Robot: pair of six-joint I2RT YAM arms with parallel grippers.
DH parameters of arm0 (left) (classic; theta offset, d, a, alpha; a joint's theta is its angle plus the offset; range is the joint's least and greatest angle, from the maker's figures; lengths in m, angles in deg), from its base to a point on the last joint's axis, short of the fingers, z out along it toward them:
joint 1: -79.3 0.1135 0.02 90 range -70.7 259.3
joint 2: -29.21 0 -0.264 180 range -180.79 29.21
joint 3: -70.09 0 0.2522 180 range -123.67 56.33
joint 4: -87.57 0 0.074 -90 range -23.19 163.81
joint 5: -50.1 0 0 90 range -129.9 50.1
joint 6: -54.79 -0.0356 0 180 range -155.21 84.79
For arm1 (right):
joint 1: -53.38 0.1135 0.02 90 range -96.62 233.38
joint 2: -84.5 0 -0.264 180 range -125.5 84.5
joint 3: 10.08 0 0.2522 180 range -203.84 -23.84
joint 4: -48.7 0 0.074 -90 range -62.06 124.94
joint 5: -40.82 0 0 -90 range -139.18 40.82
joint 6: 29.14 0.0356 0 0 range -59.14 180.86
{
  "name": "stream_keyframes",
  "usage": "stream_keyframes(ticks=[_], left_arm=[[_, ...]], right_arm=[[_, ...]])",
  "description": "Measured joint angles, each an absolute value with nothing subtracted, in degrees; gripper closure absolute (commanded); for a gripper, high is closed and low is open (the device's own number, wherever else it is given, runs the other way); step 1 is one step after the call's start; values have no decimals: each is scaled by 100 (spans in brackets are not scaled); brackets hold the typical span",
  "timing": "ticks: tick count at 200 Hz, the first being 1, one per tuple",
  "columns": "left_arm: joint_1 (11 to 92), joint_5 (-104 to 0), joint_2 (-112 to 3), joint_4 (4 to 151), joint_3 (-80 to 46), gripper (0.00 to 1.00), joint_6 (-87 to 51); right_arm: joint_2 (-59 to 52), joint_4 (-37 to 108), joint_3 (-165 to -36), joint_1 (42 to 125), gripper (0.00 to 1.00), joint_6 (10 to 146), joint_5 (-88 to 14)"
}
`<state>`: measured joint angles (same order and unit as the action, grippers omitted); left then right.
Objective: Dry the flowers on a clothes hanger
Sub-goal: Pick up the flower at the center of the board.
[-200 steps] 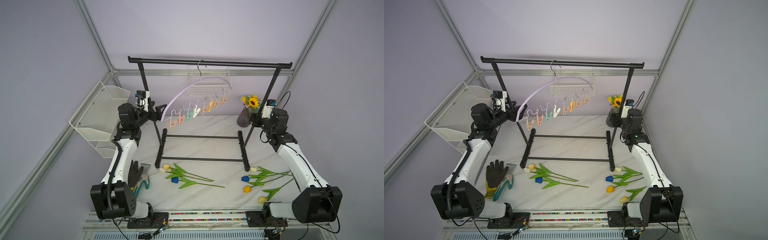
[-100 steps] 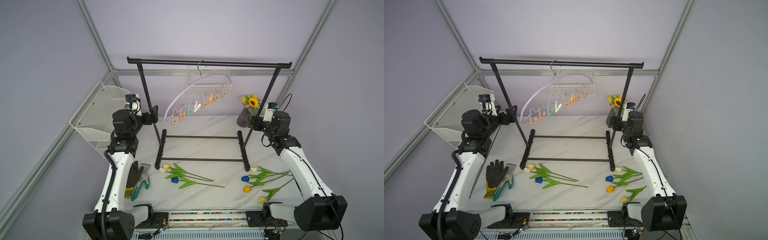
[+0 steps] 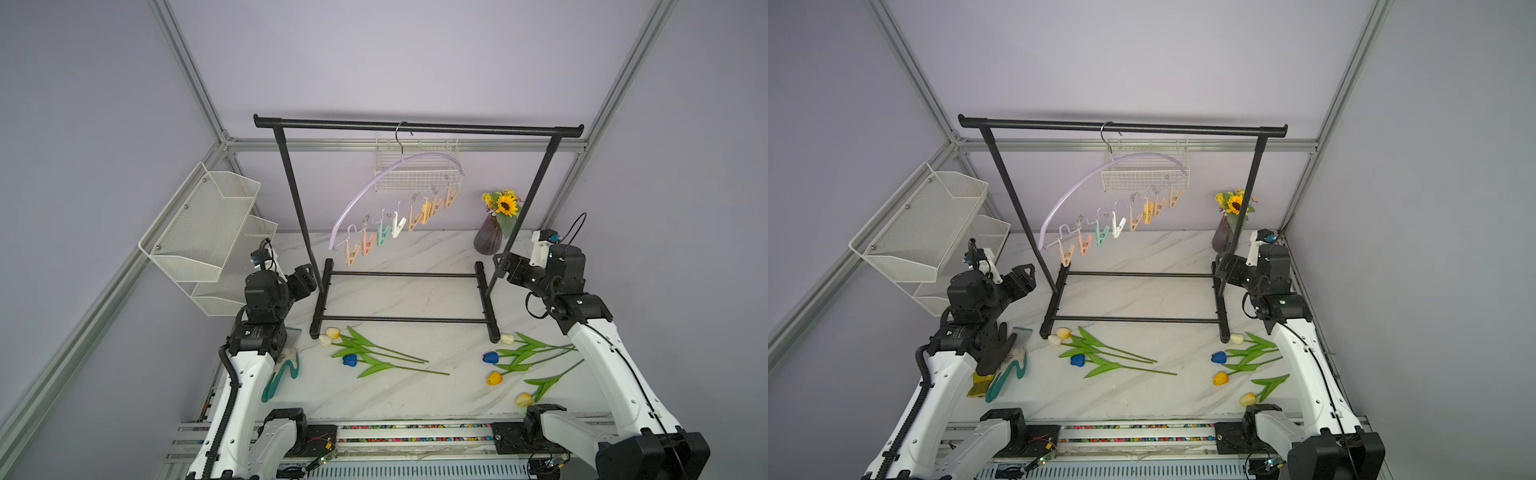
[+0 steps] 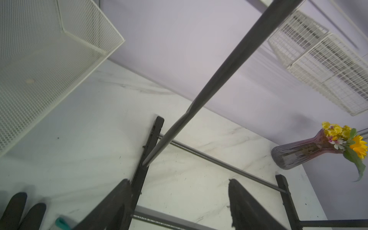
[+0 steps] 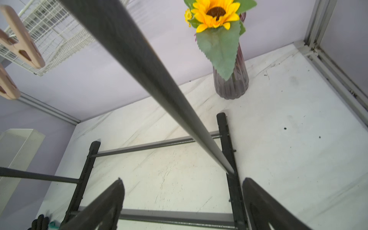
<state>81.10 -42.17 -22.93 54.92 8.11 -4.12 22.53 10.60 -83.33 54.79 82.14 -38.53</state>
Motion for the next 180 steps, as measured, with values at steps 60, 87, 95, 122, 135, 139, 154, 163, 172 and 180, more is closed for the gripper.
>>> stream_keyframes(ticks=[60,87,95,122,135,139,154,163,172,180], left_arm=[[6753,-3806,-2232,4794,1493,35,434],[5765,-3471,-2734,4521,1541,43,792],[5472,-3366,-2946,4471,1528,47,871],[4663,-3089,-3843,4274,1248,59,1068],[4384,-3017,-4328,4231,985,64,1068],[4322,-3001,-4463,4220,900,65,1022],[4143,-2988,-4988,4176,533,65,792],[4093,-2993,-5272,4145,321,67,550],[4084,-2982,-5550,4051,94,70,224],[4086,-2964,-5786,3911,-129,73,-100]], right_arm=[[2631,1001,-7721,5544,17,8856,-2858],[2561,974,-7666,6032,18,8959,-2592],[2543,972,-7666,6287,18,8970,-2577],[2414,1001,-7664,7028,20,9042,-2561],[2290,1051,-7664,7273,22,9079,-2566],[2248,1071,-7664,7328,22,9095,-2570],[2060,1156,-7651,7555,22,9108,-2583],[1964,1195,-7627,7660,22,9112,-2607],[1874,1232,-7598,7776,22,9101,-2629],[1807,1248,-7576,7865,22,9088,-2651]])
